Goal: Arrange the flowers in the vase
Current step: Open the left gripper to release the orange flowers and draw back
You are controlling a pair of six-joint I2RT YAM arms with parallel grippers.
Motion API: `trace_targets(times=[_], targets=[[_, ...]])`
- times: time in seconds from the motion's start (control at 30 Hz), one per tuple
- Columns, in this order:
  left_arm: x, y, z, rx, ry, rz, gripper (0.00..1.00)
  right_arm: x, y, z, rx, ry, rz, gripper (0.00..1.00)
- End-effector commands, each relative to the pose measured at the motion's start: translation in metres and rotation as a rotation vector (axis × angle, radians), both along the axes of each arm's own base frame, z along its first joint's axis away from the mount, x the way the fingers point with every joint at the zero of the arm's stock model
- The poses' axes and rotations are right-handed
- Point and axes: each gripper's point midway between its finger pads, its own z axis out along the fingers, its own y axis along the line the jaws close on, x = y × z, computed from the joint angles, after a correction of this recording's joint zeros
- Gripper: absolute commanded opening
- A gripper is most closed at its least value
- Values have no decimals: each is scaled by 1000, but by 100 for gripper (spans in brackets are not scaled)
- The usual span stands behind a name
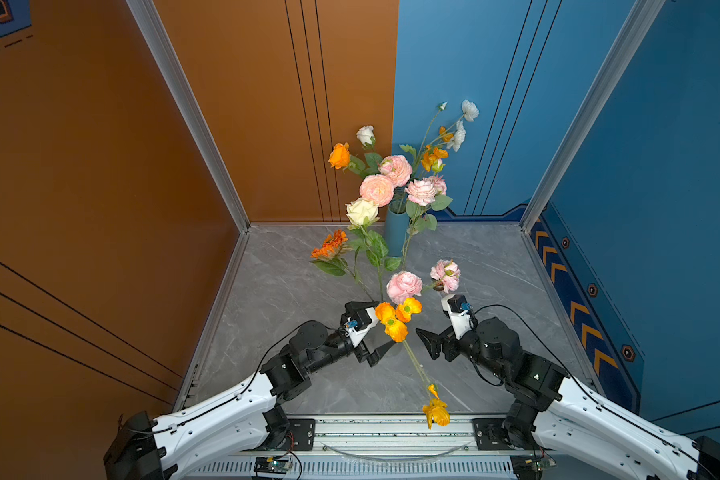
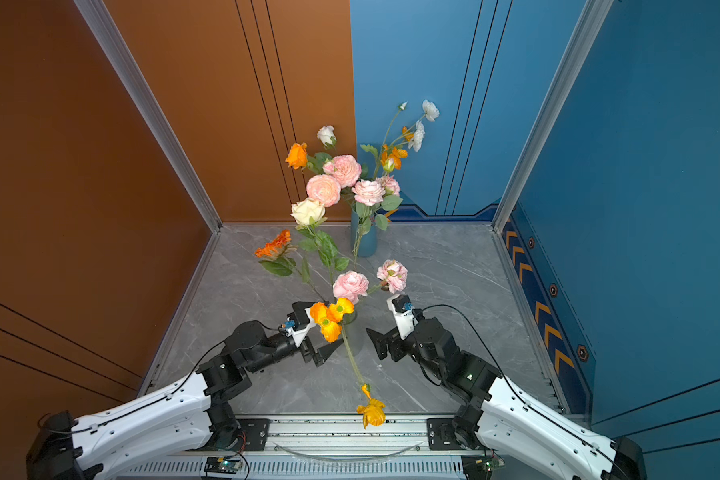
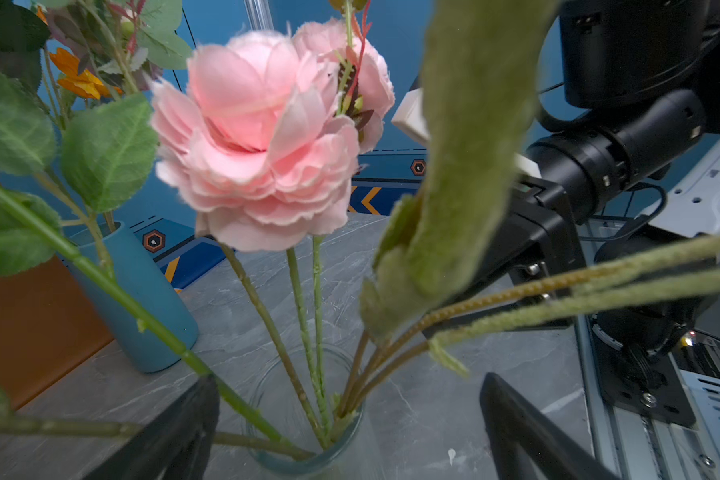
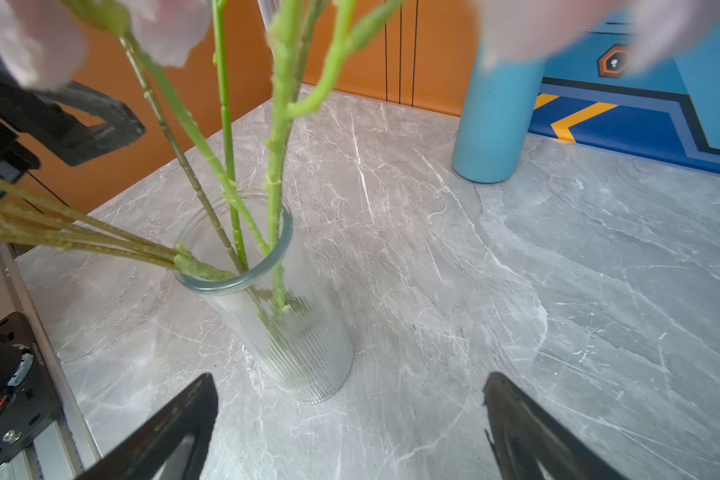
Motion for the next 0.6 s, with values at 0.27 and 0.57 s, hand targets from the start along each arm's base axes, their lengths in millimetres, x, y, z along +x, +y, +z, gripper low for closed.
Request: trace_targets(times=[0.27,0.57], targets=[[-16,33,-20,72,97,52,98,-7,-28,-5,50,26,-55,100],[-11,68,-31,11,115,222,98,-6,-74,-22,32,91,-218,100]])
